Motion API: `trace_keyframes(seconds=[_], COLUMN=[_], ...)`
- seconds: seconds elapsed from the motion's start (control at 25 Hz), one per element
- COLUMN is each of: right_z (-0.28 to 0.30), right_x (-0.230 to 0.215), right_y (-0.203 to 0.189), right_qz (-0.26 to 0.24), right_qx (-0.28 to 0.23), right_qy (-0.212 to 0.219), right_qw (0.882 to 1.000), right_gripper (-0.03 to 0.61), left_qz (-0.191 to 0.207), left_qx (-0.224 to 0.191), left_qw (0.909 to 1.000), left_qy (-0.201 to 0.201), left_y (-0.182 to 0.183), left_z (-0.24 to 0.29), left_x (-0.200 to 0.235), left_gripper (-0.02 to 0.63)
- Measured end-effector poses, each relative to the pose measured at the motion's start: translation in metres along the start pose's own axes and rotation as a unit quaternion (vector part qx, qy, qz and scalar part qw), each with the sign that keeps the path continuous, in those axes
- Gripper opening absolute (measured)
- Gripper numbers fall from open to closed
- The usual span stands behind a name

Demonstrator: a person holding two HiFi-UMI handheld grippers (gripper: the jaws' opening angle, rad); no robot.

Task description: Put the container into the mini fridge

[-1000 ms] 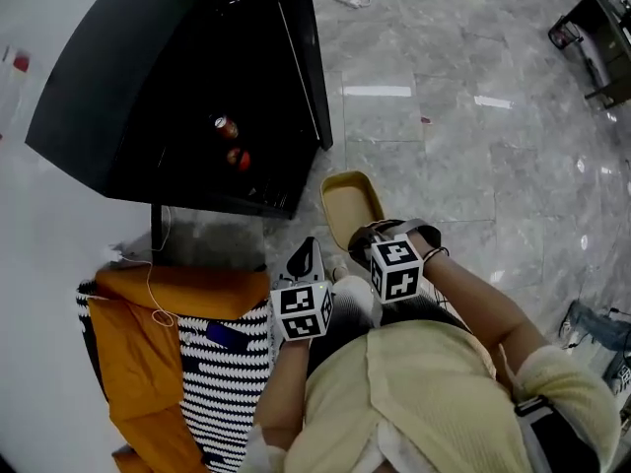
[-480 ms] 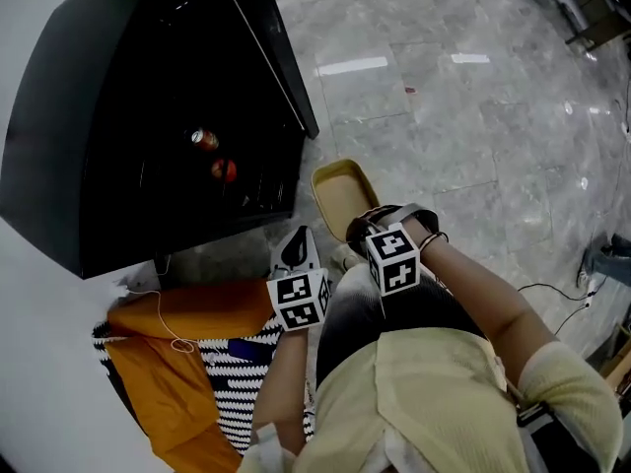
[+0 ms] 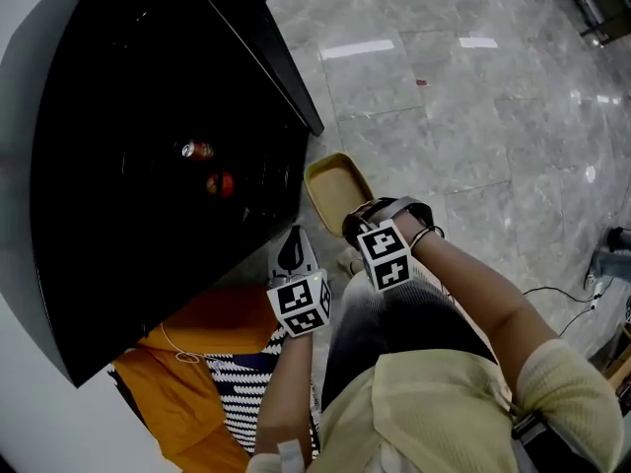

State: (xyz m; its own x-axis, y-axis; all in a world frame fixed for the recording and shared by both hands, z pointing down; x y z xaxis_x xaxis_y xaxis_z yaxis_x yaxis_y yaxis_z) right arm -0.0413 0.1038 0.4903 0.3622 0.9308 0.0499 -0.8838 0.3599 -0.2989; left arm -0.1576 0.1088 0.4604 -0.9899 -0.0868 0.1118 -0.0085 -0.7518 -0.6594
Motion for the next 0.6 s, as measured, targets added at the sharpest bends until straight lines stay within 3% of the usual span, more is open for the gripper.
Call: trace_keyframes(seconds=[0.4,0.6], right_z=[0.063,0.091], right_x=[-0.050,-0.069], right_y=[-0.005,-0.007], right_qz=[-0.054,-0.067], right_qx=[-0.009,-0.019], right_qy=[0.015,0.018], right_qw=[0.998,0.997], right_gripper=[0.031,0.031], left_qz=[-0.049,-0.051], left_qx=[0.012,0.014], left_qw=[0.9982,0.9976], left_qy=[0.032,0.044], left_y=[-0.008,-0.009], left_z=[0.060,0.086], left_x=[0.026,0.035], left_gripper=[0.026,0.026])
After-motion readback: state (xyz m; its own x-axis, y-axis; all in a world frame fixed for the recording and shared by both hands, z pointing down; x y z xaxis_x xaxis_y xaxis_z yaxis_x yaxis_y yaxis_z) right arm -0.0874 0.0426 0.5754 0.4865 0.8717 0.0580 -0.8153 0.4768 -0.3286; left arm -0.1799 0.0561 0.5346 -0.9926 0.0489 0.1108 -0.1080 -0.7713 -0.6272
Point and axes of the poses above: the fingertips, and each gripper's own axes: z forward along the fingers, x to its left, y out of its top, the point moved 6 cm from there along -z, backward along the fingers, and after that the axes turned 9 degrees about x, right-handed, at the moved point
